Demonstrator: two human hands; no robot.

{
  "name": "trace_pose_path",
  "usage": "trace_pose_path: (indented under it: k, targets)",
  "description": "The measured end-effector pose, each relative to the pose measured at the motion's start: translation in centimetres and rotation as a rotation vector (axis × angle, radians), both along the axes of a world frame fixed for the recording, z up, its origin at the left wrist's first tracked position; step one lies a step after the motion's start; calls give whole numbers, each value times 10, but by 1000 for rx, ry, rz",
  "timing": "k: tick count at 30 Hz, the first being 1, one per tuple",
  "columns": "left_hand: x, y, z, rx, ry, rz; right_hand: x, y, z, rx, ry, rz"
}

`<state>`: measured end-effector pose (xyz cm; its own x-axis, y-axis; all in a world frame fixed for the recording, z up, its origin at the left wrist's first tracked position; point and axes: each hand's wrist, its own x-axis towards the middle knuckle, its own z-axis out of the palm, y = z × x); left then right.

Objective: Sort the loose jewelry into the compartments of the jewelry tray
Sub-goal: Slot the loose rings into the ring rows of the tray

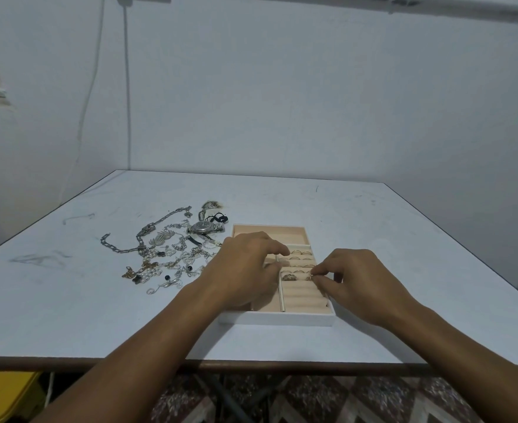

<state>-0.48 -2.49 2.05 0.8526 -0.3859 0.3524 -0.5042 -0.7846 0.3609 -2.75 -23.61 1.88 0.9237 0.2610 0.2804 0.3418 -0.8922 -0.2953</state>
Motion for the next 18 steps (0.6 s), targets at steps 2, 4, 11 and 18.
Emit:
trace_pose_path:
  k: [2, 4, 11, 18]
  targets:
    - [0, 0, -1, 3, 0, -1, -1, 0, 0, -4, 3, 0]
    - [1, -1, -1, 2, 6, -2, -1, 0, 0, 1, 7, -2]
    - [6, -8, 2, 21, 15, -22, -2, 2, -2, 9, 25, -22]
    - [36, -45, 19, 150, 19, -46, 10, -23, 13, 293, 69, -143]
